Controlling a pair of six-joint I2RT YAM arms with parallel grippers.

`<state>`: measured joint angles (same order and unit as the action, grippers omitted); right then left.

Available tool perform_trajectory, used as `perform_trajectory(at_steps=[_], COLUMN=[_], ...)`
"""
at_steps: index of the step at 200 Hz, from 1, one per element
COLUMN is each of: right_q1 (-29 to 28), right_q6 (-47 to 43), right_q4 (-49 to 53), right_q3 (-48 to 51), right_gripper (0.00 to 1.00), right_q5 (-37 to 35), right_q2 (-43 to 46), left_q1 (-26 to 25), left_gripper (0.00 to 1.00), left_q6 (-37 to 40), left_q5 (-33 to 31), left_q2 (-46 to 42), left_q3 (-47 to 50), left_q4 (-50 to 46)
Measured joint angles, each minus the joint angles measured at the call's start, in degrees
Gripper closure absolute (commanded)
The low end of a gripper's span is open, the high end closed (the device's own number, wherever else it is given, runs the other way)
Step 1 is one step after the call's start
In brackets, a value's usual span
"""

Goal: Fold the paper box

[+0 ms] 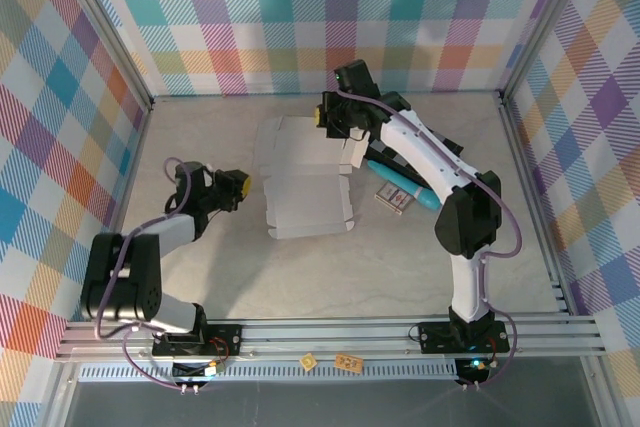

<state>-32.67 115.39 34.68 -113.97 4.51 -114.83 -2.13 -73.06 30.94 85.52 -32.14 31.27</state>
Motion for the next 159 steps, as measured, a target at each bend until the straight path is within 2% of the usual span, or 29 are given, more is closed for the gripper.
perform_trajectory(at_steps=[35, 64, 126, 159], right_q1=[0.5, 0.9, 1.8, 2.3], right_q6=[1.3, 2.3, 2.9, 2.9], right_q4=[0.0, 0.0, -1.5, -1.7], right_q3=[0.0, 0.0, 0.3, 0.7], right_gripper=[1.00, 1.00, 1.00, 1.00], right_q5=[-0.4, -0.9, -1.0, -1.0], right_q2=[0.0, 0.0, 0.0, 0.0], left_q1=[-1.3, -2.3, -5.4, -5.7], left_gripper=[0.75, 0.75, 0.75, 0.74], left_q6=[-7.5, -11.0, -13.6, -13.7], left_q5=[0.0, -0.1, -0.5, -0.9], left_q2=[7.5, 9.2, 9.1, 8.7], left_q3=[1.4, 1.7, 3.9, 4.3], left_q4=[18.2, 26.4, 33.3, 33.4])
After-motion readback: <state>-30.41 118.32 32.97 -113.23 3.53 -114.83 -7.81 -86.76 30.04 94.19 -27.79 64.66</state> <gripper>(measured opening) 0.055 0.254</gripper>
